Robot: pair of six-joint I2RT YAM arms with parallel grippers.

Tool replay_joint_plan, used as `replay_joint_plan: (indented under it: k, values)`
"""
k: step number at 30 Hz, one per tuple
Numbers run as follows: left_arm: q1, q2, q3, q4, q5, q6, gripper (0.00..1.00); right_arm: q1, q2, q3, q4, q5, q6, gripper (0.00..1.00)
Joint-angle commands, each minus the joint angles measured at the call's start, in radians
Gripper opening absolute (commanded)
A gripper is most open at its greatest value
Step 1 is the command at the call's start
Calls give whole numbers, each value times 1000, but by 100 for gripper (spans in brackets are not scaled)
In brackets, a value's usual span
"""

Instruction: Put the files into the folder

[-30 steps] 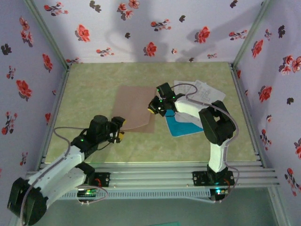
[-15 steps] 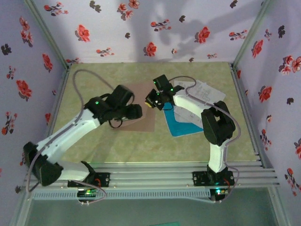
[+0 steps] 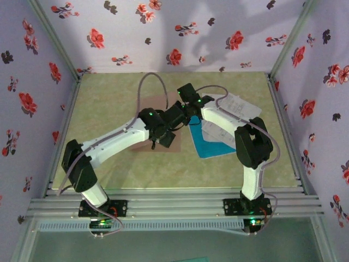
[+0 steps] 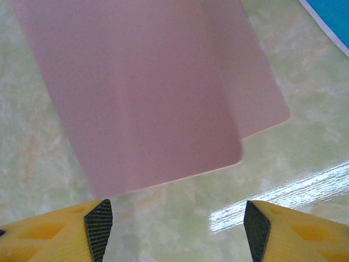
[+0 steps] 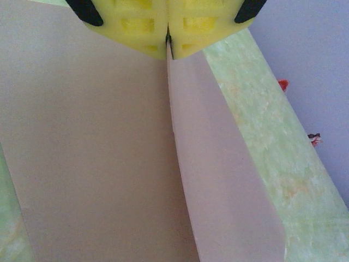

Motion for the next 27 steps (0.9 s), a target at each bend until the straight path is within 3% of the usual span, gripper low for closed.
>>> replay_joint_plan:
  k: [1, 6, 9, 13, 19, 21, 22, 25, 27]
  values:
    - [-23, 33, 25, 12, -50, 76, 69, 7, 11, 34, -38, -24, 15, 0]
    - [-23, 76, 23, 37, -67, 96, 69, 8, 10, 38, -34, -32, 19, 0]
    - [-18, 106, 32, 51, -110, 102, 63, 9, 6, 35, -36, -35, 20, 0]
    - [-12, 133, 47, 71, -140, 108, 49, 10, 1, 29, -38, -36, 20, 0]
    - [-13, 113, 27, 93, -176, 112, 7, 9, -1, 27, -31, -42, 23, 0]
    - [-12, 95, 11, 98, -187, 115, 0, 9, -3, 28, -29, -45, 22, 0]
    - [-12, 82, 0, 98, -192, 115, 0, 8, -7, 27, -24, -45, 21, 8]
    - [-12, 37, -37, 106, -197, 119, 0, 0, -43, 22, -3, -28, 13, 47]
    - [-12, -2, -64, 113, -202, 119, 0, -11, -84, 17, 10, -2, -1, 67]
